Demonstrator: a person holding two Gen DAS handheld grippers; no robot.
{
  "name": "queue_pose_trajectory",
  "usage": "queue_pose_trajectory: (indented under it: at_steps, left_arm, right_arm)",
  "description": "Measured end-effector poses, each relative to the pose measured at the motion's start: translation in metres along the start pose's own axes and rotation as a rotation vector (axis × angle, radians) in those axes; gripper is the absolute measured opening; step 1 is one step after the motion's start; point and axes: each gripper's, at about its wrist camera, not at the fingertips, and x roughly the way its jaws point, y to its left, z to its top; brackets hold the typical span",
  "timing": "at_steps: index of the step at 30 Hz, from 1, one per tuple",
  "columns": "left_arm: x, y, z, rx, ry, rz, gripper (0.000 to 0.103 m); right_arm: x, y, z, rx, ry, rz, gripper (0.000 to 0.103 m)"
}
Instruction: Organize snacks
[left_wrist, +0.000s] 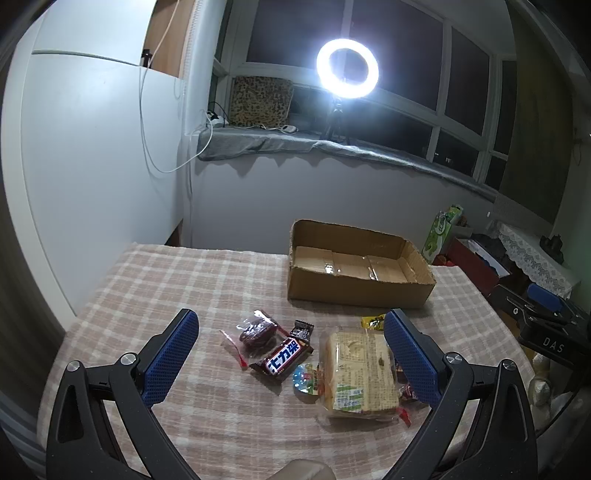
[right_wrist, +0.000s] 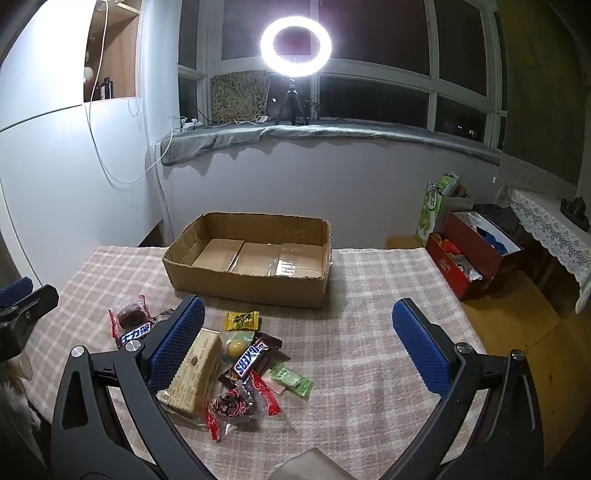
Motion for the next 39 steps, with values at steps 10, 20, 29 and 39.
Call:
queue_pose_trajectory:
  at_steps: [10,20,29,39]
  left_arm:
    - [-0.0003,0.0001,0.0002,-0.003,-0.001,-0.001,0.1]
    - [-0.0008,-0.0025,-0.0008,0.0,-0.003,-0.007,0.1]
    - [-0.0039,-0.0034,0.0001,0.002,-0.008,-0.014,0.1]
    - [-0.0058,-0.0022,0.0048,0.002,-0.022,-0.019,0.1]
  right_arm:
    - [-0.0004,0.0008,-0.0007,0.001,-0.004,-0.001,0.103]
    - [-0.0027,0.0004,0.0005,-0.001,-0.005,0.002,0.103]
    - [-0.0029,0.001,0.0013,-0.001,-0.006,0.004,0.103]
    - [-0.0064,0.0028,0.0087,-0.007,-0.018,0.004,0.103]
